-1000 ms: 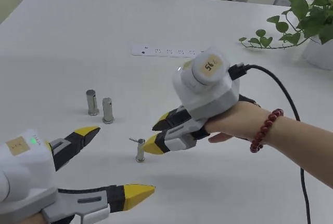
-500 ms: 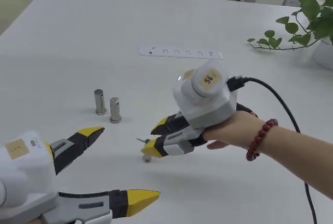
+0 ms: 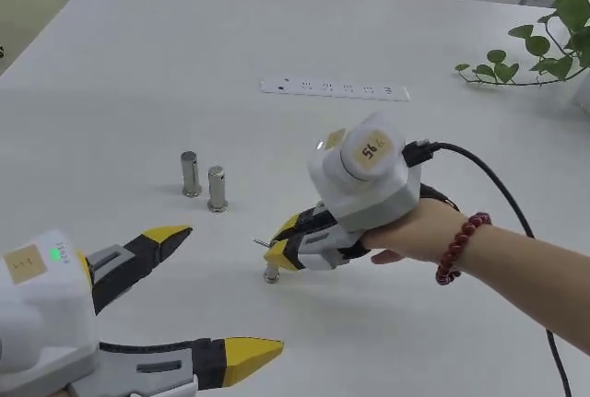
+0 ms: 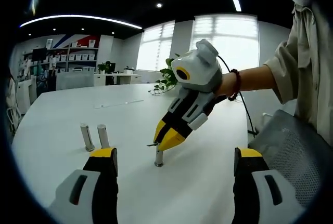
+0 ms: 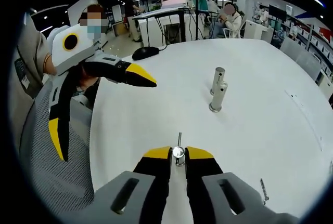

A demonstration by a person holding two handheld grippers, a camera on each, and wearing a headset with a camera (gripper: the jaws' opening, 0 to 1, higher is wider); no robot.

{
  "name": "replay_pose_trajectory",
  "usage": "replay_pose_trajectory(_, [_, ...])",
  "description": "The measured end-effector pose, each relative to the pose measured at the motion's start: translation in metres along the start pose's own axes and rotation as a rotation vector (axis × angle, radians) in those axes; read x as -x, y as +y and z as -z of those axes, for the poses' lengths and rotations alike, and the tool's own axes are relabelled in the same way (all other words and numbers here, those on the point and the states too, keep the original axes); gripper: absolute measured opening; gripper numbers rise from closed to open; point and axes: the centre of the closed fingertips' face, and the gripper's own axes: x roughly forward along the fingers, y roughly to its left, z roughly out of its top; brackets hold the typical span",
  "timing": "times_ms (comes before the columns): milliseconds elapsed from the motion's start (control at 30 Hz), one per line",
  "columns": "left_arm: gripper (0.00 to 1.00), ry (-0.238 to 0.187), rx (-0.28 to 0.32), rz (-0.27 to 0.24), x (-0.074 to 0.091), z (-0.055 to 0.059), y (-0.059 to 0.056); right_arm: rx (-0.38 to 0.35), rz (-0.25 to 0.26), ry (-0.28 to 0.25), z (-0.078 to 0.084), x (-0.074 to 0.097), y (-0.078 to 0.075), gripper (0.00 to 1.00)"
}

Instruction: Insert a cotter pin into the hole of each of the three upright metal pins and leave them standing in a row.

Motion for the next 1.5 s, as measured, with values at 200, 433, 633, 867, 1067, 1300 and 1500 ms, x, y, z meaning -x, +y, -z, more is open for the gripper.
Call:
replay_pose_trajectory(200, [0.91, 0.004, -0.001, 0.006, 0.002, 0.0, -0.001, 0.034, -0.006, 0.012, 0.0, -0.001, -0.001, 0.11])
replay_pose_trajectory(433, [0.91, 0.007, -0.006, 0.013, 0.004, 0.001, -0.003, 0.085, -0.029, 0.018, -0.002, -0.002, 0.0, 0.1])
replay_pose_trajectory(633, [0.91, 0.008, -0.006, 0.009, 0.008, 0.001, -0.002, 0.108, -0.049, 0.031, -0.004, -0.003, 0.001, 0.1])
replay_pose_trajectory(867, [0.91, 0.002, -0.006, -0.001, 0.013, 0.0, 0.002, 0.152, -0.07, 0.036, -0.009, -0.007, 0.004, 0.09])
replay_pose_trajectory(1067, [0.92, 0.0, -0.005, -0.001, 0.017, 0.0, 0.002, 0.172, -0.089, 0.025, -0.021, -0.012, 0.007, 0.09])
replay_pose_trajectory(1300, [0.94, -0.001, -0.004, -0.002, 0.021, 0.0, 0.001, 0.199, -0.109, 0.019, -0.033, -0.022, 0.009, 0.1])
replay_pose_trajectory(1500, [0.94, 0.002, 0.001, -0.017, 0.025, 0.001, 0.003, 0.212, -0.126, 0.02, -0.039, -0.03, 0.011, 0.1])
